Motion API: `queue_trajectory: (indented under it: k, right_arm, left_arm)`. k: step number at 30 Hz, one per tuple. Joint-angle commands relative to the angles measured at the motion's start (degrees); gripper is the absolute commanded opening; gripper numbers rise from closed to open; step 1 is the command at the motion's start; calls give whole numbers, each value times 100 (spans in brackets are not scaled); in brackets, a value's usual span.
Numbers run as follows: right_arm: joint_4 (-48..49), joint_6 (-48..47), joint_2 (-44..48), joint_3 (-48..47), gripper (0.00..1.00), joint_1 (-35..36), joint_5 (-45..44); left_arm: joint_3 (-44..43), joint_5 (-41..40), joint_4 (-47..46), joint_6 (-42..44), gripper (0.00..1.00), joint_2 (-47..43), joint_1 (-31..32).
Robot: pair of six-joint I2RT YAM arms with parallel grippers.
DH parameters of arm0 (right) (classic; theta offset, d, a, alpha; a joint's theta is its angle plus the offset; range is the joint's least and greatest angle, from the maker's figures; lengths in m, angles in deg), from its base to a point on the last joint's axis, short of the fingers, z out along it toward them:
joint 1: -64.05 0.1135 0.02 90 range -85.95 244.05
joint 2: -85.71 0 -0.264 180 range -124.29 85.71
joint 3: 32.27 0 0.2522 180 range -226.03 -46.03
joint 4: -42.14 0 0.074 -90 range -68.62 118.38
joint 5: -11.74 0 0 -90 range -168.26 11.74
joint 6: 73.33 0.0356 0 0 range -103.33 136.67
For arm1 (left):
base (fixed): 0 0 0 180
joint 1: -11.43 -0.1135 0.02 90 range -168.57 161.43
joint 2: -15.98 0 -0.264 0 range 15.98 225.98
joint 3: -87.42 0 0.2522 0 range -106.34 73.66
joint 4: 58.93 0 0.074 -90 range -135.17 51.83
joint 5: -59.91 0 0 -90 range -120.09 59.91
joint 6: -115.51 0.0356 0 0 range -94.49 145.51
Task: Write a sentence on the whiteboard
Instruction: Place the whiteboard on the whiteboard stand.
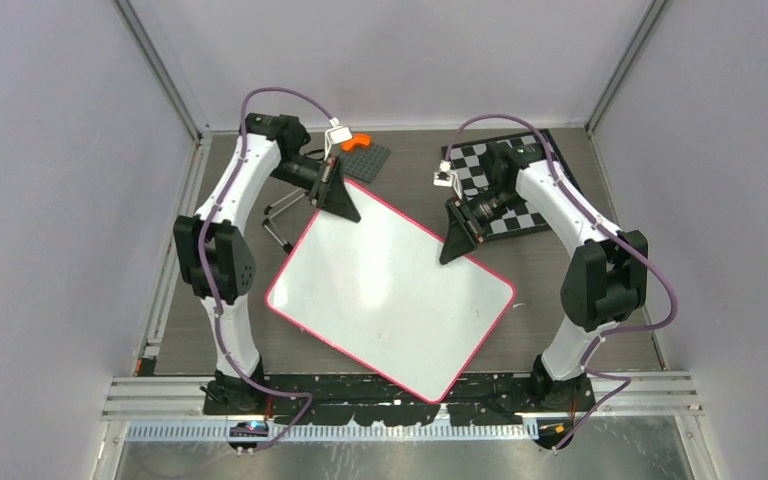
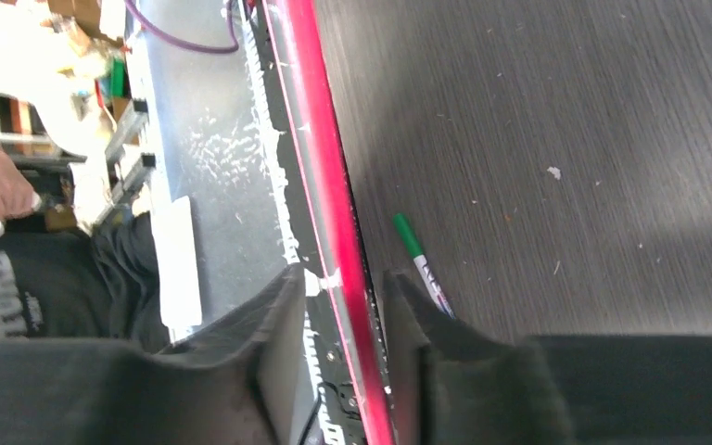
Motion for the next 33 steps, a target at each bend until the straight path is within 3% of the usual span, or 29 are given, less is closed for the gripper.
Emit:
queue_trajectory:
  k: [1,4,8,10,16,21,30,33]
  right_arm:
    - [-69,696,274,-332,54,77,-96]
    - [366,1390,377,-486,72,-164,21]
    - [1316,2472,419,-448,78,-564,61]
    - [1784,2989,394,-361,79,-753,52]
    - [3415,4520,616,417,79,-997,-225]
    - [4399,5207,840,1077,80,-1053,-774]
    - [4903,5438,238,1797,81,-1103,75]
    - [5199,5544,225,2034,70,-1106,524]
  left_arm:
    - [415,305,51,-639,0,-932,-237]
    - [1480,264,-2260,-2425,0,-1826,-697]
    - [3372,275,-6567,-5631,0,-3014,-1271]
    - [3756,386,-8045,-6877,0,-3183,-1540]
    - [3733,518,-8421,-7196,0,-3166,-1909]
    - [3974,492,-8645,-7219,0,-3239,-2149]
    - [4498,618,-9441,-7679,0,-3349,-2350]
    - [4652,602,-9540,-7703,0,-3388,-2404]
